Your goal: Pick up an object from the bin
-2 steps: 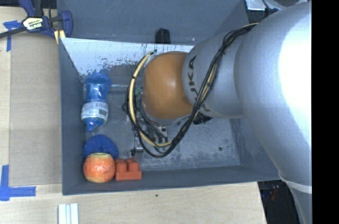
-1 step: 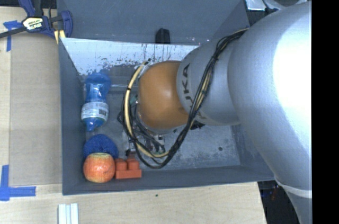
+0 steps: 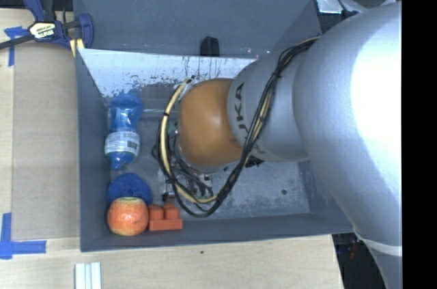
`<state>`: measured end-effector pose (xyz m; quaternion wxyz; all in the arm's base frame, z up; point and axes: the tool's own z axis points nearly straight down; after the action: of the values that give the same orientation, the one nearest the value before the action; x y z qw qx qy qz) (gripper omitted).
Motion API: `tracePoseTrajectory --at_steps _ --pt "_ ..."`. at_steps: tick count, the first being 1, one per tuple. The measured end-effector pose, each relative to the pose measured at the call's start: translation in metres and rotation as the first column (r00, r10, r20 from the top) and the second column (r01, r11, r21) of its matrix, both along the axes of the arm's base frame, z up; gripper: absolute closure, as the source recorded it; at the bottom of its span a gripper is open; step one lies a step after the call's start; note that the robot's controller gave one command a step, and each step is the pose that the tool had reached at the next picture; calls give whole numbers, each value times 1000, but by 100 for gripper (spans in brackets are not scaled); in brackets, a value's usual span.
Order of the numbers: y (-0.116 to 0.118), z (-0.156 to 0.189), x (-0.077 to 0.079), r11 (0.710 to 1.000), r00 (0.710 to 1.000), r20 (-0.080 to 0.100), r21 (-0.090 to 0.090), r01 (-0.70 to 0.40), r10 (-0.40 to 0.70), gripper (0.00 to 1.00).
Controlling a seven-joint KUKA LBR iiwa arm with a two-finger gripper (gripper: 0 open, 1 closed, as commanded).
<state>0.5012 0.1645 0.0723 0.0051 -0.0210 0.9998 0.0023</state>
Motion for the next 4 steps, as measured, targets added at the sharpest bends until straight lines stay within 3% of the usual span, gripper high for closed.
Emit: tracePoseTrajectory --at_steps 3,4 --pt "-8 6 -5 1000 1000 -4 -1 19 -19 100" --pt "-12 5 7 960 960 -2 3 280 -280 100"
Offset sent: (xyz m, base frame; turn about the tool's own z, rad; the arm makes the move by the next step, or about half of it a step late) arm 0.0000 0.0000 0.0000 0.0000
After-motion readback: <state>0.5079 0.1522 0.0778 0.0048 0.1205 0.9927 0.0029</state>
